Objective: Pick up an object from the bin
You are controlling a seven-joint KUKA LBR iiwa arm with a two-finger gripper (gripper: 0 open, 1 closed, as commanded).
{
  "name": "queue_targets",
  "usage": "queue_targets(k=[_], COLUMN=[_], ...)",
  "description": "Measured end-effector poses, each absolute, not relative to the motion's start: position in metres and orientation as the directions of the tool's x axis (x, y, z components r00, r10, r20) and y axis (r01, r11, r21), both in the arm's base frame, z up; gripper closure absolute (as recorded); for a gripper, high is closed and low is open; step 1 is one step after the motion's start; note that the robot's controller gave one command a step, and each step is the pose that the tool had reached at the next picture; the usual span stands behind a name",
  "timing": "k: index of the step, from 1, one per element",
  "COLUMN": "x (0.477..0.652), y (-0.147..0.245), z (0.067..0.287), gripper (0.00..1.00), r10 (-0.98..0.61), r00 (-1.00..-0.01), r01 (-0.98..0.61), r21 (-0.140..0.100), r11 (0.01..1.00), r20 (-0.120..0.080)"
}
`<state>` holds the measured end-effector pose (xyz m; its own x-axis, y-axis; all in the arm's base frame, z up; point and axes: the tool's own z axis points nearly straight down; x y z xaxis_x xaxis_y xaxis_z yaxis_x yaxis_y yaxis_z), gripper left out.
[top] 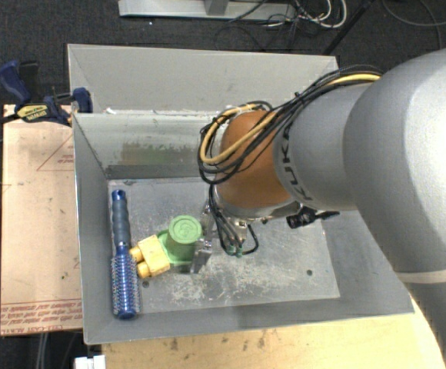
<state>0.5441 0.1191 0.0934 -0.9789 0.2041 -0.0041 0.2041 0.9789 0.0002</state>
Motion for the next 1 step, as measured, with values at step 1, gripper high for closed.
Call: queue_targets(k=[1], x=[0.5455], y=[0.1194], z=[0.1342], gripper=[1.0], r10=[0.204], r00=[-0.979], r01=[0.204], r21=[0.003], r11=[0.979], r20=[-0.005])
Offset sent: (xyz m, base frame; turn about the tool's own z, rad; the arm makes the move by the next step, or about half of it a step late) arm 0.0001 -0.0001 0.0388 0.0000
